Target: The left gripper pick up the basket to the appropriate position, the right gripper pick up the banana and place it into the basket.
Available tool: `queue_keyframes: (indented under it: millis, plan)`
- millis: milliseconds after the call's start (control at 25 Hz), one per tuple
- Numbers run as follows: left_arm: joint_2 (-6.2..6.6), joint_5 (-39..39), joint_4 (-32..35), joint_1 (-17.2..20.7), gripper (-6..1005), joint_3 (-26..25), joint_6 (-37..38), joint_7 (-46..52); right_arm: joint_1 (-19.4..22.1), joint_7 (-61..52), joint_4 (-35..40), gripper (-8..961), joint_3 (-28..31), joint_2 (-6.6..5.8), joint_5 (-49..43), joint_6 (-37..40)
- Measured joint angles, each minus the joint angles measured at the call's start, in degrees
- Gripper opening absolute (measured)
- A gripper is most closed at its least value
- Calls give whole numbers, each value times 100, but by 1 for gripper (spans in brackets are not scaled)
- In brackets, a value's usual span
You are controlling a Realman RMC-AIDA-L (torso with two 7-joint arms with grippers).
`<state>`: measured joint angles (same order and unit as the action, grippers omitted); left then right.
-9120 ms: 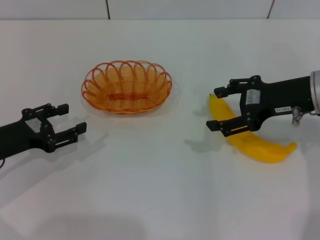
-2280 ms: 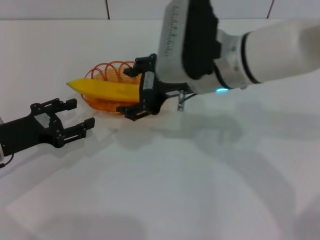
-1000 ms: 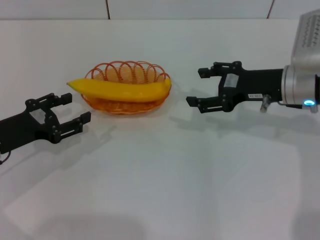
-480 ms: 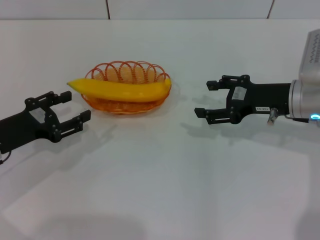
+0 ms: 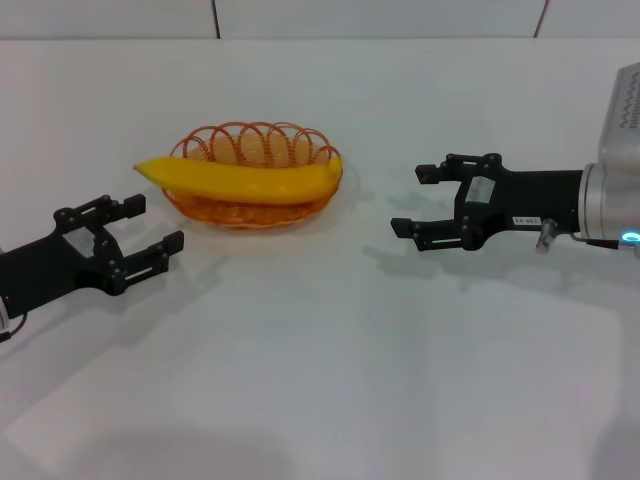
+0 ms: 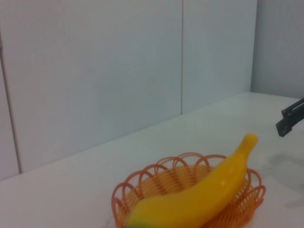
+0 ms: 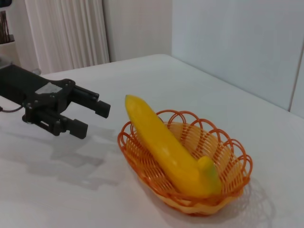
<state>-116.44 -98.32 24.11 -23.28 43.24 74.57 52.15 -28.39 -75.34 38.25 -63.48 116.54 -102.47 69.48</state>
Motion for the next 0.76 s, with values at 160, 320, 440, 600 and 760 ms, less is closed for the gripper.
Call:
queue_keyframes:
  millis: [160,320,440,600,760]
  plan:
    - [0,-19,-31,0,727,11,-63,-23,-5,2,-2,851,3,0,4,15]
    - [0,-22,-35,0,727,15,-83,-23,-21,0,-2,851,3,0,6,21]
    - [0,-16,-37,0,727,12,-83,-23,-23,-1,-2,851,3,0,29,22]
    - [0,-12,-38,0,727,14,-83,-22,-13,3,-2,851,3,0,80,22]
    - [0,-11,-38,0,727,14,-82,-21,-14,3,-2,851,3,0,81,22]
